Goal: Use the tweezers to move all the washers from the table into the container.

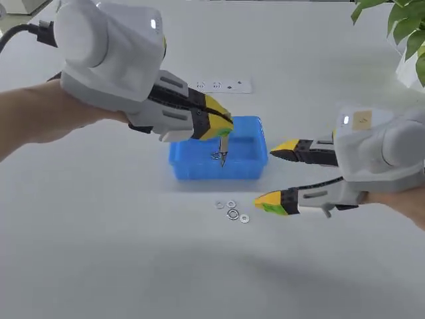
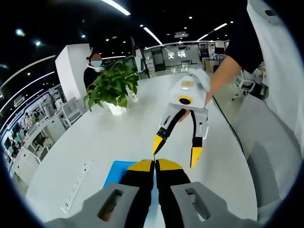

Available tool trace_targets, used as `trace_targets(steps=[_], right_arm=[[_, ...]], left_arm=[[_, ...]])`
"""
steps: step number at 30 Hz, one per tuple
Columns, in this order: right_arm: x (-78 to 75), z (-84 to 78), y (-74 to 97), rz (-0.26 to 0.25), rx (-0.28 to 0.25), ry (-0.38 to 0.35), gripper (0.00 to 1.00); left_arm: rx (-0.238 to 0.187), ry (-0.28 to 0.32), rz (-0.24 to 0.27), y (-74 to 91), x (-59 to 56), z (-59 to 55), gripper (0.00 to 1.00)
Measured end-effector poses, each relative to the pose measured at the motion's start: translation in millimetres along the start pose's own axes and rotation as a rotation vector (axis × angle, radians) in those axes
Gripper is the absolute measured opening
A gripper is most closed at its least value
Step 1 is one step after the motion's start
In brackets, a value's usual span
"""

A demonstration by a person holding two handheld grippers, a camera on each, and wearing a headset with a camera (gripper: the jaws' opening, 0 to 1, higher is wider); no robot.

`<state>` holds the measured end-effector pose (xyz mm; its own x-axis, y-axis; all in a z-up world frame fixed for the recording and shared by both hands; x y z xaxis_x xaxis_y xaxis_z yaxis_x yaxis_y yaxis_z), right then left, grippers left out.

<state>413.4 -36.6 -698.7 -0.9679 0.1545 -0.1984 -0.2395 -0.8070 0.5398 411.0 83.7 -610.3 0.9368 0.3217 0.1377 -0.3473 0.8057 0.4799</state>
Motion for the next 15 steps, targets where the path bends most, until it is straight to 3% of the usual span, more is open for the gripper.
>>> trace_targets(steps=[15], right_arm=[[21.5,-14.9,29.8,-0.053,-0.030,-0.077,0.82]], left_arm=[[-0.030,0.051,-0.018,-13.2,-23.1,-9.8,0.05]])
Point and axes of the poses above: the centre of the closed fingertips' face, and the gripper's own axes: y roughly backward along the fingers, x roughly to its left, z roughly out of its top, the point moved 5 cm from there along y, roughly backward along the fingers, and after that the axes turned 5 degrees about y, right-handed, at the moved point
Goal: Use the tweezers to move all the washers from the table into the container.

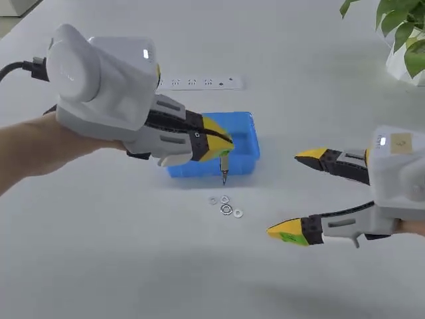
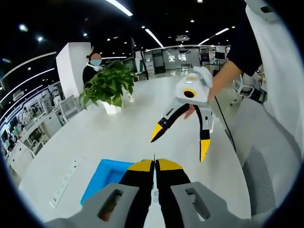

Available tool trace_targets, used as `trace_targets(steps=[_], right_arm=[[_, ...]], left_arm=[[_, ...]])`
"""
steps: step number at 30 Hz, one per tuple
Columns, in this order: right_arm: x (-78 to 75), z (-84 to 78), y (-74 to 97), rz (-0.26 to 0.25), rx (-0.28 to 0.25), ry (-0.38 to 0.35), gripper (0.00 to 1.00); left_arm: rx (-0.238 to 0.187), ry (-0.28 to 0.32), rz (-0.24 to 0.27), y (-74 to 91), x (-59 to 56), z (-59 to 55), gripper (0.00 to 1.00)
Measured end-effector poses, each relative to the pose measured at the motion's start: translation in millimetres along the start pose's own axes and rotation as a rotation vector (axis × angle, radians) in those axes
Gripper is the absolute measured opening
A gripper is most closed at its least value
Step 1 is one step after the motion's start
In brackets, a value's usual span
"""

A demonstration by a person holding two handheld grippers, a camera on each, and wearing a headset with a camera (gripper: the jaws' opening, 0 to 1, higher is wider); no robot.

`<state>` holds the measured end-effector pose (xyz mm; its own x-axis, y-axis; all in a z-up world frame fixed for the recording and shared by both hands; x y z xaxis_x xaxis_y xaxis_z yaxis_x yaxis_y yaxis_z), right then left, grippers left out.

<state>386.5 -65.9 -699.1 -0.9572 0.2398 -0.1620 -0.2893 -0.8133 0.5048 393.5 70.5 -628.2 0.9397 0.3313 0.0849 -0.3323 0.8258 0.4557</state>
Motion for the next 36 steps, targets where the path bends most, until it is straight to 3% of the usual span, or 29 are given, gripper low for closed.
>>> trace_targets(steps=[6,10,20,27,36], right_arm=[[4.7,-13.4,8.7,0.000,0.018,-0.026,0.84],[7.5,-20.2,11.6,-0.004,0.021,-0.057,0.88],[26.6,-26.9,10.9,0.029,0.031,-0.093,1.00],[33.7,-29.0,9.1,0.053,0.031,-0.104,1.00],[41.8,-30.2,6.1,0.083,0.024,-0.121,1.00]], left_arm=[[-0.001,0.043,0.001,-3.9,-9.2,-11.2,0.05],[0.009,0.040,-0.007,-7.1,-15.1,-18.0,0.05],[0.008,0.063,-0.003,-12.5,-16.5,-24.2,0.05],[0.006,0.075,-0.019,-14.5,-21.4,-30.8,0.05],[0.005,0.078,-0.001,-14.9,-16.5,-35.5,0.05]])
Point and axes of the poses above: the centre of the closed fingertips' face, and the gripper's own axes: y roughly backward along the fingers, x roughly to its left, z roughly out of its top, the point moved 5 cm from there along y, roughly backward along the fingers, and after that the axes turned 5 degrees about y, right-handed, at the moved point
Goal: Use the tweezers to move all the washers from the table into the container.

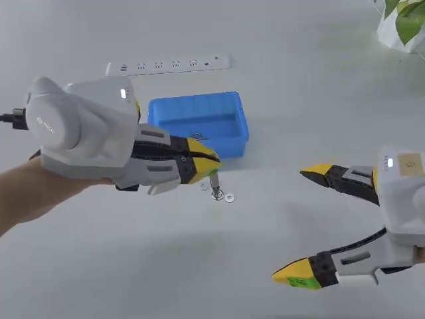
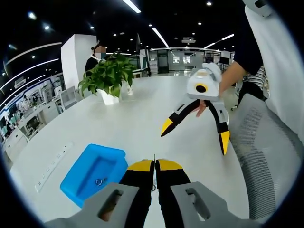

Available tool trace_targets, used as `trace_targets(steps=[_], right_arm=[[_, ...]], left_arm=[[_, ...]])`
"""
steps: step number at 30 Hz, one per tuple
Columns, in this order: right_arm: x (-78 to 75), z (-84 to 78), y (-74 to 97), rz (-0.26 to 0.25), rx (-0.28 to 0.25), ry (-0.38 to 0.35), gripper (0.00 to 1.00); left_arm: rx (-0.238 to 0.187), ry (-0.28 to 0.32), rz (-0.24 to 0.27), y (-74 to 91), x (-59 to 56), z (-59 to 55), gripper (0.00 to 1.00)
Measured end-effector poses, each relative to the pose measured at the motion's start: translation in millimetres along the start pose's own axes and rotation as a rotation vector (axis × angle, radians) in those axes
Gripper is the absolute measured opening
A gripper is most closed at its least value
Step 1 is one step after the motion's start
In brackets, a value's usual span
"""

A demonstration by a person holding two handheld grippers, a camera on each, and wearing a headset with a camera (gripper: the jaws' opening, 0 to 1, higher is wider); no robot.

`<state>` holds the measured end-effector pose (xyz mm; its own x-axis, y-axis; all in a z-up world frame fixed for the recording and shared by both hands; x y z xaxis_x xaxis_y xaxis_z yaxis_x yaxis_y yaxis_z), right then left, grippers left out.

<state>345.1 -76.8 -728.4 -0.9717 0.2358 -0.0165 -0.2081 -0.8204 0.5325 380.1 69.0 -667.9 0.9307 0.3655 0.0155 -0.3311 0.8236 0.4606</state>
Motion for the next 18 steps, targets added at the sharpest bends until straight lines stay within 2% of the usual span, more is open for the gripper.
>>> trace_targets(steps=[12,18], right_arm=[[-1.0,-6.3,-0.3,0.011,0.011,-0.025,1.00],[1.6,-10.5,-1.3,0.026,0.024,-0.033,1.00]], left_arm=[[0.001,-0.001,-0.010,-7.9,1.8,-2.5,0.05],[0.016,-0.011,-0.011,-9.0,1.3,-6.2,0.05]])
Point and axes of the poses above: the centre of the closed fingertips' face, and the gripper's own axes: y roughly backward along the fingers, x roughly to its left, z roughly out of its top, the point moved 5 cm from there along y, roughly backward along the fingers, and after that the axes turned 5 degrees about y, right-handed, at the moved point
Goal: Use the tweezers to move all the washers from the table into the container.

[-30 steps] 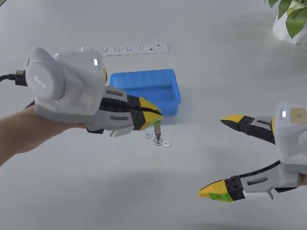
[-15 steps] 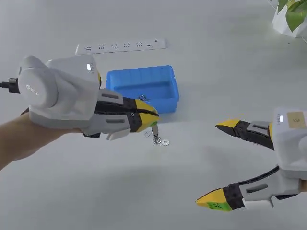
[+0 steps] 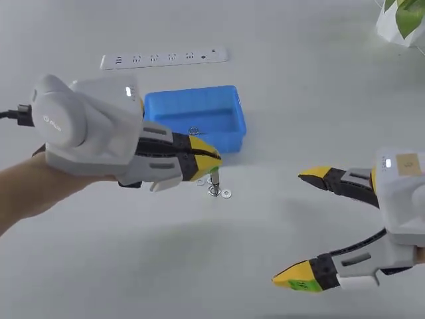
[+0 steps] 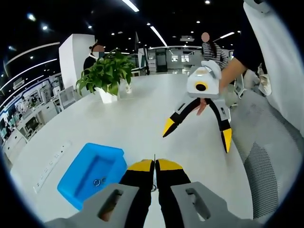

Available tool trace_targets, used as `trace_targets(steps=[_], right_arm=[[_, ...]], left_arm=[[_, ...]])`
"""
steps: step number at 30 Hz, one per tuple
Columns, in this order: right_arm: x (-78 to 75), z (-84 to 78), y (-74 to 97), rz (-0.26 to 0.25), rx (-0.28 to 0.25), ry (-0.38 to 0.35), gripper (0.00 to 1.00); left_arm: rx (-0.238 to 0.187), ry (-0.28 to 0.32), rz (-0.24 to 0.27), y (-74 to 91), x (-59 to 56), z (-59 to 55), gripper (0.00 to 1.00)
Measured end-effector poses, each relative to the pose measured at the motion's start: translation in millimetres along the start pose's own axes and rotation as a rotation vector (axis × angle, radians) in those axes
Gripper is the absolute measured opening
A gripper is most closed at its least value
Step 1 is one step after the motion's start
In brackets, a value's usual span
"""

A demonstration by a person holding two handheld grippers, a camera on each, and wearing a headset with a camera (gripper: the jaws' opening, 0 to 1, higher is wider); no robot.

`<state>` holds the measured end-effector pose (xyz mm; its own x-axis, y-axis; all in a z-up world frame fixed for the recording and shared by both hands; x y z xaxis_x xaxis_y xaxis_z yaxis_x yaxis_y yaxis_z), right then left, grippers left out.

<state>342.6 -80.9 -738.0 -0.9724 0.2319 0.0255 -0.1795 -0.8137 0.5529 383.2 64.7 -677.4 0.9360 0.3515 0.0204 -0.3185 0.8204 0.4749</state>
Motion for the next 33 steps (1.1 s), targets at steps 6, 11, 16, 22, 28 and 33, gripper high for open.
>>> trace_targets(steps=[6,11,16,22,28,33], right_arm=[[1.9,1.1,-1.9,0.014,0.004,0.003,1.00],[-1.8,8.5,-10.5,0.027,0.002,0.021,0.99],[-7.4,23.4,-21.8,0.044,-0.018,0.048,0.96],[-12.2,42.5,-38.7,0.068,-0.042,0.083,0.90],[-18.3,57.6,-61.4,0.104,-0.048,0.138,0.72],[-17.6,58.2,-75.1,0.156,-0.014,0.191,0.61]], left_arm=[[-0.007,0.009,-0.007,-0.1,-2.4,-1.0,0.05],[0.023,-0.034,-0.029,4.1,-3.9,-2.7,0.05],[0.028,-0.027,-0.037,5.9,-2.8,-4.4,0.05],[0.044,-0.022,-0.044,4.4,-0.6,-3.4,0.05],[0.068,-0.039,-0.063,4.2,-0.8,-3.9,0.05],[0.069,-0.032,-0.070,3.5,-2.1,-5.1,0.05]])
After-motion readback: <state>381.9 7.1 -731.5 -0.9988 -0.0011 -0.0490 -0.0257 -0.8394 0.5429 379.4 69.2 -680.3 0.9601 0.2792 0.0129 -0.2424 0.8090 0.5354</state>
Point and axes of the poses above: the centre of the closed fingertips' face, and the gripper's own axes: y roughly backward along the fingers, x roughly to its left, z roughly out of its top, the point moved 5 cm from there along y, roughly backward along the fingers, and after that the axes turned 5 degrees about y, right-handed, at the moved point
